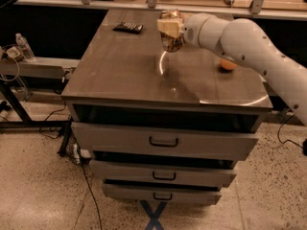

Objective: Place orange can upright

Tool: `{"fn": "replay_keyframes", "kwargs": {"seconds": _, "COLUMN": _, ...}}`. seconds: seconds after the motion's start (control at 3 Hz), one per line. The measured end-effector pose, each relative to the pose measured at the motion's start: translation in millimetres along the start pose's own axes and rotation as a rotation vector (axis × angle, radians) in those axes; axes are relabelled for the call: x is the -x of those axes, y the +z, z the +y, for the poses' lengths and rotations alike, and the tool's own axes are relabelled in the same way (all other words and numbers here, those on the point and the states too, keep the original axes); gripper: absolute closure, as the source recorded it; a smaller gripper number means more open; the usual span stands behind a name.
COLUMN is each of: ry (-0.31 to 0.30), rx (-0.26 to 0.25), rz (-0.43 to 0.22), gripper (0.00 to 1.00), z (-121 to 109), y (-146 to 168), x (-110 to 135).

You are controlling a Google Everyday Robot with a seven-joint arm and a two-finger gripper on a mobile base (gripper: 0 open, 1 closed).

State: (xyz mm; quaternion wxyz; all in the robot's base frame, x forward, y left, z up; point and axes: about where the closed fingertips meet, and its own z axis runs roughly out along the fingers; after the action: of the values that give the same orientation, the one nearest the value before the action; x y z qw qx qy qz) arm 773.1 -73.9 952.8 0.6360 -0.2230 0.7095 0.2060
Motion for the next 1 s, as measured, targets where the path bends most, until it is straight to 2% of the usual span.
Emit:
{"fn": "replay_keyframes", "kwargs": {"seconds": 0.33, "ry": -0.044, "rx": 0.043, "rz": -0.039, "gripper": 1.0, "z": 24, "y": 6, "x": 9}}
{"fn": "replay_keyframes", "kwargs": {"seconds": 0.67, "ry": -0.033, "rx": 0.045, "rz": -0.062, "gripper": 1.0, "z": 21, "y": 3, "x": 1}}
{"fn": "replay_keyframes", "kwargs": {"seconds": 1.0, "ry": -0.06, "rx": 0.059, "rz": -0.113, "gripper": 1.0, "z": 38, "y": -2, "x": -8}}
